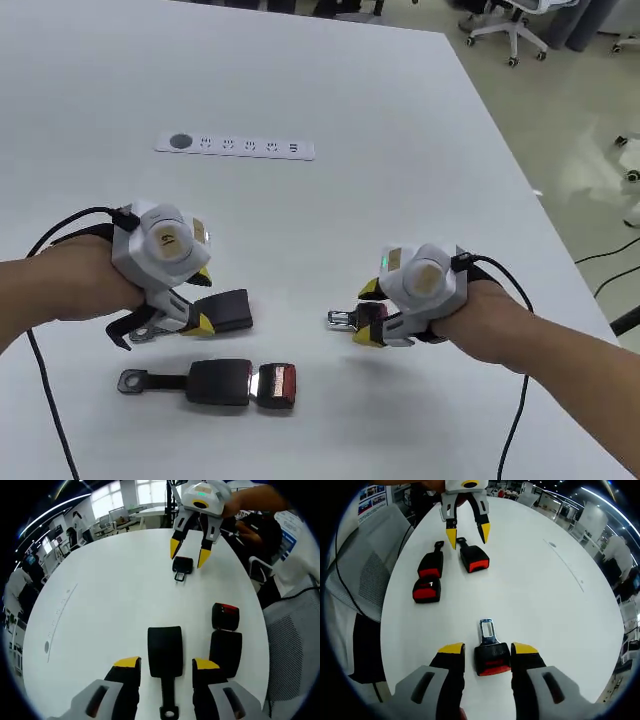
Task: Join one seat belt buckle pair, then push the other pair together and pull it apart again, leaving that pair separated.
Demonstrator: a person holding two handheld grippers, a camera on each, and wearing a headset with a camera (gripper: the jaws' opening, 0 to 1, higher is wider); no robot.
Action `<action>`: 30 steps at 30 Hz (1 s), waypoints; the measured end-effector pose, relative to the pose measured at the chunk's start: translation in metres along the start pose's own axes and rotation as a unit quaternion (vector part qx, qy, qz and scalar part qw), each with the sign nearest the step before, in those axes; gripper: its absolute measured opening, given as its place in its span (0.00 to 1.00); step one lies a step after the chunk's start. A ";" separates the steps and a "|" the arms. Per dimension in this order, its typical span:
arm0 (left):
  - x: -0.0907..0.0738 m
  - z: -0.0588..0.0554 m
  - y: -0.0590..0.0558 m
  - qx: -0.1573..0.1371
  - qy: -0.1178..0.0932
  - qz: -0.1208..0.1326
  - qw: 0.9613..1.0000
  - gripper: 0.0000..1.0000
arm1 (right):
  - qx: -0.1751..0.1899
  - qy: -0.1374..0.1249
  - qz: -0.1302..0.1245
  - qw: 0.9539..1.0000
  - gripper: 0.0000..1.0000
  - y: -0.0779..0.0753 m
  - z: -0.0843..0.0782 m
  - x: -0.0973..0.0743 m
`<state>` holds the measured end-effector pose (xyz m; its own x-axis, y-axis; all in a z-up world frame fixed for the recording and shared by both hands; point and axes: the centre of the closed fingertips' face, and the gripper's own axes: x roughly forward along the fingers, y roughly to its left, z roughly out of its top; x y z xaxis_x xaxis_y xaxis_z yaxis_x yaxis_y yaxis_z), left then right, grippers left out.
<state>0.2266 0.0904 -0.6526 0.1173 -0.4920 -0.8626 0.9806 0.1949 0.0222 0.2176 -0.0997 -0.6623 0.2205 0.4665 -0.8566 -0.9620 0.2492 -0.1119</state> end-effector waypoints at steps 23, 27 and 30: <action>0.027 -0.017 -0.006 0.064 0.057 -0.038 0.996 0.34 | -0.022 0.035 0.057 0.998 0.33 0.003 -0.024 0.011; 0.028 -0.018 -0.005 0.065 0.061 -0.041 0.995 0.33 | -0.022 0.032 0.062 0.997 0.33 0.002 -0.025 0.013; 0.029 -0.019 -0.005 0.068 0.061 -0.044 0.995 0.33 | -0.026 0.037 0.063 0.997 0.33 0.003 -0.024 0.013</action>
<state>0.2225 0.0915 -0.6873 0.0176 -0.3935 -0.9192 0.9994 0.0344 0.0044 0.2142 -0.1127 -0.6860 0.0865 0.4277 -0.8998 -0.9888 0.1471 -0.0251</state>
